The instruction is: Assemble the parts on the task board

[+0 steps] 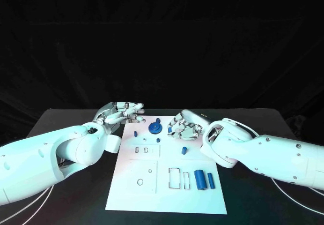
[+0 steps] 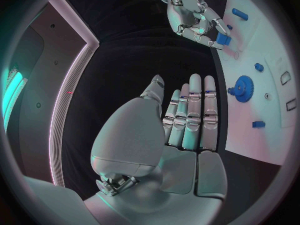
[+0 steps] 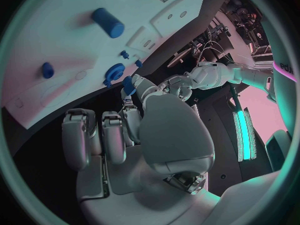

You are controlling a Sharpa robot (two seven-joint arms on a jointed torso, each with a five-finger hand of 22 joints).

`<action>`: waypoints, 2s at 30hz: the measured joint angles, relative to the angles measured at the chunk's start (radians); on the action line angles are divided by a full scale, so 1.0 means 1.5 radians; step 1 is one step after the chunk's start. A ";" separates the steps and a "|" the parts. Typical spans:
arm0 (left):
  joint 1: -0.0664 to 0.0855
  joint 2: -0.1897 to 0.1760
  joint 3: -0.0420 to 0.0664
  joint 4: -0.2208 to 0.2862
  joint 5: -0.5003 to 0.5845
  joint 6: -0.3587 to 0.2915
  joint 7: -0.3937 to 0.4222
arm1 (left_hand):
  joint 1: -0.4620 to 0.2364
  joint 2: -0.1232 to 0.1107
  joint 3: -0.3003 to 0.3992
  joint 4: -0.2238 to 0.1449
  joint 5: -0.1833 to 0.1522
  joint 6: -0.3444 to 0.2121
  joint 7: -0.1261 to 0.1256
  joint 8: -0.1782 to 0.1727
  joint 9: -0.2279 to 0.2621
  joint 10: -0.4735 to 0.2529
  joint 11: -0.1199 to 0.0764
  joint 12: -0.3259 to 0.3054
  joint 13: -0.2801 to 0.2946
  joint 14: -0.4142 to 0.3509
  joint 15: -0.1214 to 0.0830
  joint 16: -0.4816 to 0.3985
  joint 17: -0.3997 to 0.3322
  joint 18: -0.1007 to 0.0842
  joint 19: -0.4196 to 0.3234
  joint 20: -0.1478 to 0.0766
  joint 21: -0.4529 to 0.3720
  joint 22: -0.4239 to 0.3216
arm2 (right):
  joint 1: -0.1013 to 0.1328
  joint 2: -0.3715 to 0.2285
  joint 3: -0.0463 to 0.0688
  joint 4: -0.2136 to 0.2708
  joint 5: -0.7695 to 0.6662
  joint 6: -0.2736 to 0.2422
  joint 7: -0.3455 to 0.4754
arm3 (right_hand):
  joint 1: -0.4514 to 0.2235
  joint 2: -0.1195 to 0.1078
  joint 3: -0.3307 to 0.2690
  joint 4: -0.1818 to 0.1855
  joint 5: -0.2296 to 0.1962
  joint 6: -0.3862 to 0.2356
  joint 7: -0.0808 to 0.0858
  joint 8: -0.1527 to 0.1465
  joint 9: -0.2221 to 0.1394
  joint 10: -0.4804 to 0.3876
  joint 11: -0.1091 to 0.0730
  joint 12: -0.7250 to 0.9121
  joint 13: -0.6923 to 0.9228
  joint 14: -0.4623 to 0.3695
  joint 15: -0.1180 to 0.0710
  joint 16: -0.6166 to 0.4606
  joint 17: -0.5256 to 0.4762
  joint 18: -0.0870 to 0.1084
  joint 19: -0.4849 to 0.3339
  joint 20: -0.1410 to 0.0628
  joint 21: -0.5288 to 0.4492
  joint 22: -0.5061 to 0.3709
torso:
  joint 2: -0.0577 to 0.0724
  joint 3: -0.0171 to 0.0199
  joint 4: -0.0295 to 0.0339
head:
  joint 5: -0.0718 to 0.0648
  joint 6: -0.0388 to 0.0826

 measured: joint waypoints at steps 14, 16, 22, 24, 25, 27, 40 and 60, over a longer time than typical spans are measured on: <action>0.000 0.007 0.000 -0.008 0.000 0.000 0.000 | -0.003 0.003 -0.002 -0.002 0.000 0.000 0.000 0.000 0.000 0.000 0.000 0.000 0.000 -0.002 0.002 0.000 0.001 0.000 0.000 0.000 0.000 -0.001 | -0.023 0.082 -0.011 -0.011 -0.097 0.029 -0.071 | -0.011 -0.002 0.002 0.002 0.000 -0.001 0.001 -0.001 0.001 0.000 0.000 0.000 0.000 0.000 0.000 0.000 0.000 0.000 -0.001 -0.001 0.000 0.000 | -0.002 -0.0023 0.0037 | 0.014 -0.014; 0.000 0.008 0.000 -0.008 0.000 0.000 0.000 | -0.003 0.003 -0.002 -0.002 0.000 0.000 0.000 0.000 0.000 0.000 0.000 0.000 0.000 -0.002 0.002 0.000 0.001 0.000 0.000 0.000 0.000 -0.001 | -0.030 0.090 -0.012 -0.015 -0.107 0.033 -0.078 | -0.011 -0.002 0.002 0.002 0.000 -0.001 0.001 -0.001 0.001 0.000 0.000 0.000 0.000 0.000 0.000 0.000 0.000 0.000 -0.003 -0.003 0.000 0.000 | -0.002 -0.0023 0.0037 | 0.015 -0.014; 0.000 0.009 0.000 -0.009 0.000 0.000 0.000 | -0.003 0.003 -0.002 -0.002 0.000 0.000 0.000 0.000 0.000 0.000 0.000 0.000 0.000 -0.002 0.002 0.000 0.001 0.000 0.000 0.000 0.000 -0.001 | -0.041 0.110 -0.013 -0.029 -0.128 0.042 -0.094 | -0.013 0.001 0.000 0.004 0.000 -0.001 0.001 -0.001 0.001 0.000 0.000 0.000 0.000 0.000 0.000 0.000 0.000 0.000 -0.003 -0.003 0.000 0.000 | -0.001 -0.0020 0.0033 | 0.018 -0.016; 0.000 0.009 0.000 -0.009 0.000 0.000 0.000 | -0.003 0.003 -0.002 -0.002 0.000 0.000 0.000 0.000 0.000 0.000 0.000 0.000 0.000 -0.004 0.001 0.000 0.001 0.000 0.000 0.000 0.000 -0.001 | -0.043 0.116 -0.013 -0.036 -0.134 0.044 -0.099 | -0.013 0.001 0.000 0.004 0.000 -0.001 0.001 0.001 0.001 0.000 0.000 0.000 0.000 0.000 0.000 0.000 0.000 0.000 -0.003 -0.002 0.000 0.000 | -0.001 -0.0018 0.0028 | 0.018 -0.017; 0.000 0.009 0.000 -0.009 0.000 0.000 0.000 | -0.003 0.003 -0.002 -0.002 0.000 0.000 0.000 0.000 0.000 0.000 0.000 0.000 0.000 -0.005 0.000 0.000 0.001 0.000 0.000 0.000 0.000 -0.001 | -0.044 0.118 -0.013 -0.038 -0.137 0.044 -0.100 | -0.013 0.001 0.000 0.004 0.000 -0.002 0.001 0.001 0.001 0.000 0.000 0.000 0.000 0.000 0.000 0.000 0.000 0.000 -0.003 -0.002 0.000 0.000 | -0.001 -0.0018 0.0027 | 0.019 -0.017; 0.000 0.009 0.000 -0.009 0.000 0.000 0.000 | -0.003 0.003 -0.002 -0.002 0.000 0.000 0.000 0.000 0.000 0.000 0.000 0.000 0.000 -0.005 0.000 0.000 0.001 0.000 0.000 0.000 0.000 -0.001 | -0.046 0.123 -0.014 -0.043 -0.142 0.045 -0.104 | -0.013 0.001 0.000 0.004 0.000 -0.002 0.002 0.001 0.001 0.000 0.000 0.000 0.000 0.000 0.000 0.000 0.000 0.000 -0.003 -0.003 0.000 0.000 | -0.001 -0.0018 0.0026 | 0.020 -0.019; 0.000 0.010 0.000 -0.009 0.000 0.000 0.000 | -0.003 0.003 -0.002 -0.002 0.000 0.000 0.000 0.000 0.000 0.000 0.000 0.000 0.000 -0.005 0.000 0.000 0.001 0.000 0.000 0.000 0.000 -0.001 | -0.052 0.140 -0.013 -0.062 -0.160 0.050 -0.110 | -0.017 -0.003 0.000 0.004 0.000 -0.003 0.002 0.001 0.001 0.000 0.000 0.000 0.000 0.000 0.000 0.000 0.000 0.000 0.000 -0.005 0.000 0.000 | -0.001 -0.0013 0.0020 | 0.023 -0.020; 0.000 0.010 0.000 -0.008 0.000 0.000 -0.002 | -0.003 0.003 -0.002 -0.002 0.000 0.000 0.000 0.000 0.000 0.000 0.000 0.000 0.001 -0.005 0.000 0.000 0.001 0.000 0.000 0.000 0.000 -0.001 | -0.055 0.147 -0.014 -0.076 -0.165 0.052 -0.109 | -0.032 -0.019 -0.005 0.008 -0.013 -0.022 0.009 -0.008 -0.003 -0.006 0.006 -0.011 0.000 0.000 0.000 0.000 0.000 0.000 0.000 -0.005 -0.008 0.000 | -0.002 -0.0017 0.0019 | 0.023 -0.021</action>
